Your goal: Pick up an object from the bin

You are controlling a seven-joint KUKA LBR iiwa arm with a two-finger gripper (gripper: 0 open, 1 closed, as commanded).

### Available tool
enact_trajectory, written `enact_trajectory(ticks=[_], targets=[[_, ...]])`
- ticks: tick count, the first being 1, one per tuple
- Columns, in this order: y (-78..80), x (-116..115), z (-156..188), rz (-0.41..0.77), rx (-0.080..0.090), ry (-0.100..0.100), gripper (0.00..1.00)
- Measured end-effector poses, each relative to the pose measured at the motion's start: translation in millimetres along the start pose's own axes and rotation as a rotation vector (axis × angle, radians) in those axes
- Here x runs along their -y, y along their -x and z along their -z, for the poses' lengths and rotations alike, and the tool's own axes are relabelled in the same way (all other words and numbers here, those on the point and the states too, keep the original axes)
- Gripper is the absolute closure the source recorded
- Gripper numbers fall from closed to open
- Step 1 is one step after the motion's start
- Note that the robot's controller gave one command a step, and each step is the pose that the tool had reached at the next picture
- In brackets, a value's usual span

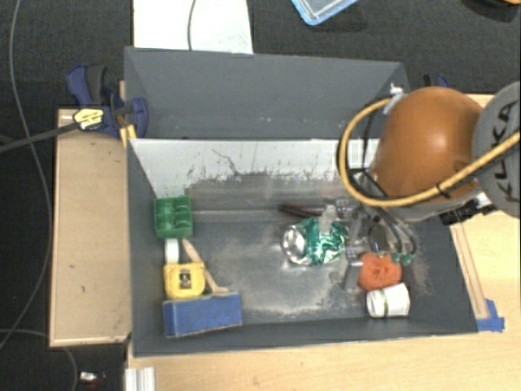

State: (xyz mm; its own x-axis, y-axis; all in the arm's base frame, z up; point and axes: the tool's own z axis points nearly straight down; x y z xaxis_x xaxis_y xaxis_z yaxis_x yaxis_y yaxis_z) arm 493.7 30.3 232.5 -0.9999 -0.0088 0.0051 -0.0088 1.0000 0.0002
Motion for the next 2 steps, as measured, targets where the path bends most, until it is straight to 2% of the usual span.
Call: enact_trajectory(ticks=[1, 2], targets=[[1.5, 0.2, 3.8, -0.001, 0.008, 0.000, 0.00], [7.0, 9.3, 26.1, -0.086, 0.005, 0.001, 0.00]])
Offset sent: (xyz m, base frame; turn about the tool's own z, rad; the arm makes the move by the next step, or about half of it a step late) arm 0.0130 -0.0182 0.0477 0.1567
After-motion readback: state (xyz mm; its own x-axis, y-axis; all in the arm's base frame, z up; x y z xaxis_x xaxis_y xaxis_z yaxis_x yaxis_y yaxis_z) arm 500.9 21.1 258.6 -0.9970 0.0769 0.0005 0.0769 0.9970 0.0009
